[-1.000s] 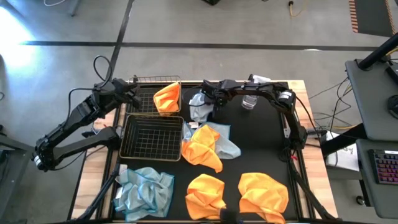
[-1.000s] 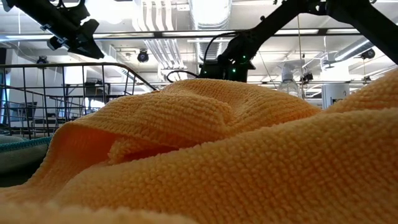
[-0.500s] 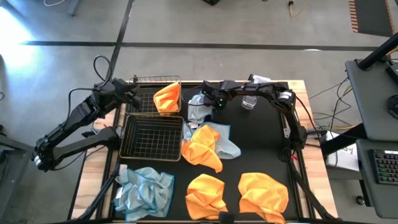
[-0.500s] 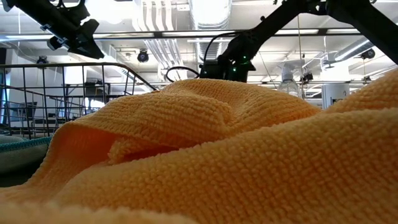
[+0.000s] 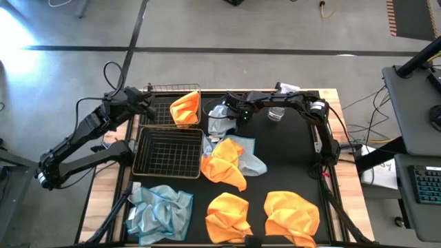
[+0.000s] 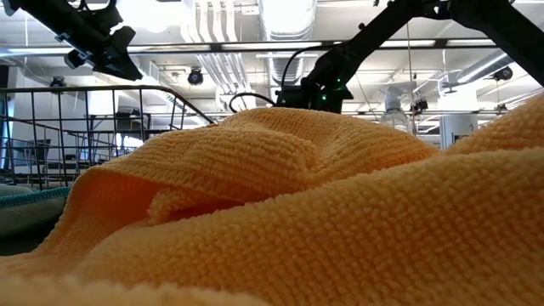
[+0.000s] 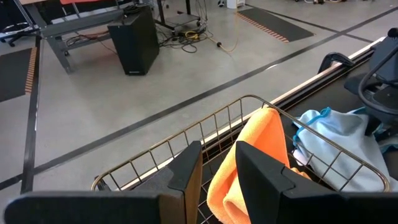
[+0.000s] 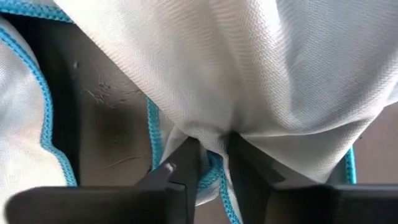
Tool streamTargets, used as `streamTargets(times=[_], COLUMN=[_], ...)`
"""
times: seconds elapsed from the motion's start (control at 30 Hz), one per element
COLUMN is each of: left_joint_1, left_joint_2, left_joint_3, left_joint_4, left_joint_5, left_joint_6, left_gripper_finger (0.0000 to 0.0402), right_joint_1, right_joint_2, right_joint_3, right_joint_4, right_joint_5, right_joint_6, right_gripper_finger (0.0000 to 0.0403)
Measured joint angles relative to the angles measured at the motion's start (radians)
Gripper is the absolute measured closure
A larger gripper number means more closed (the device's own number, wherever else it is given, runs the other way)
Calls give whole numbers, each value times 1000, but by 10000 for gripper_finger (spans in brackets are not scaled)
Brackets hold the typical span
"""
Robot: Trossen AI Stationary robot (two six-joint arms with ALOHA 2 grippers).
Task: Sort microfiber towel by color & place in baskets
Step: Put the blue towel into the bottom wire basket
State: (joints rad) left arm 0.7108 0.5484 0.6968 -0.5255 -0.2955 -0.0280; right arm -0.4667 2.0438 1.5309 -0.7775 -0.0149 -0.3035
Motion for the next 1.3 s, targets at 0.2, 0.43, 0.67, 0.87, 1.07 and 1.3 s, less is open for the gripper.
streamTargets(times=[0.2,0.43,0.67,0.87,1.07,1.3], left_joint_1=[0,0,0,0,0,0], left_joint_2=[0,0,0,0,0,0], left_joint_3=[0,0,0,0,0,0], left_joint_4=[0,0,0,0,0,0], left_joint_5=[0,0,0,0,0,0], left_joint_6=[-8,-8,-8,-8,-8,-8], left_gripper_finger=[318,318,318,318,318,318], right_joint_1=[0,0,0,0,11,27], right_joint_2=[0,0,-30,-71,-106,-109], right_joint_3=[-1,33,124,219,303,402], right_joint_4=[3,-23,-36,-22,46,134], right_joint_5=[3,6,7,7,8,7], right_joint_6=[7,16,15,16,46,69], right_gripper_finger=[384,392,393,393,391,391])
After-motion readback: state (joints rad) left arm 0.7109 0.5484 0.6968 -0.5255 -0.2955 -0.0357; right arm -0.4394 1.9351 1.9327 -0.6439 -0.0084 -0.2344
